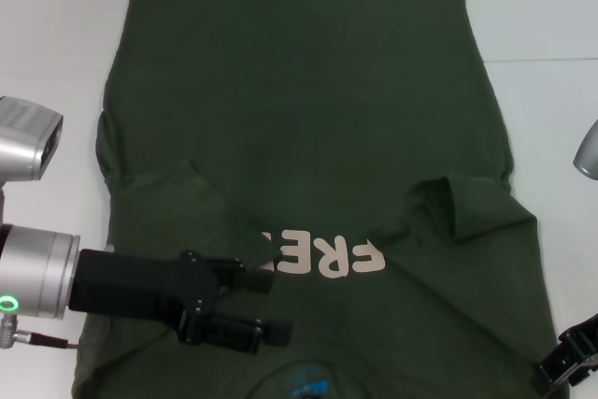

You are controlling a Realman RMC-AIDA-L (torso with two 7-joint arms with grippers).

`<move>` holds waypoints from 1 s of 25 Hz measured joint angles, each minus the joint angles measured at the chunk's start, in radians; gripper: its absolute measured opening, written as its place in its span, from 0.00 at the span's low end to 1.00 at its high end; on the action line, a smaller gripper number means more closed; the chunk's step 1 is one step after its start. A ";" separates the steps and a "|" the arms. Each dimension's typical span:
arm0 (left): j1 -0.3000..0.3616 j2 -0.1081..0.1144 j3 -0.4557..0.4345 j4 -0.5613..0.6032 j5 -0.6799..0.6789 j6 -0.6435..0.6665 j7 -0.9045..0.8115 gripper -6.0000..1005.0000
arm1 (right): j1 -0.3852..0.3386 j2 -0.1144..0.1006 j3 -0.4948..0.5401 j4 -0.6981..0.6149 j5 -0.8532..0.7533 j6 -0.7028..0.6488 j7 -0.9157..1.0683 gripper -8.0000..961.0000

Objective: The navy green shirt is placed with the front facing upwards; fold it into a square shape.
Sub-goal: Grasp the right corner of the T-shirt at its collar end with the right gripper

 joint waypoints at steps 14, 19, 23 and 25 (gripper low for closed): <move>0.000 -0.003 -0.002 0.000 0.000 -0.005 0.001 0.86 | 0.006 0.017 -0.033 0.000 -0.038 0.017 -0.001 0.51; 0.000 -0.003 -0.003 0.000 0.000 -0.012 0.007 0.85 | 0.006 0.019 -0.050 0.000 -0.038 0.024 -0.001 0.42; 0.002 -0.003 -0.004 0.000 0.000 -0.014 0.013 0.85 | 0.004 0.020 -0.055 -0.007 -0.038 0.025 0.003 0.35; 0.002 -0.003 -0.005 0.000 0.000 -0.015 0.013 0.85 | 0.002 0.020 -0.053 -0.011 -0.038 0.025 0.003 0.26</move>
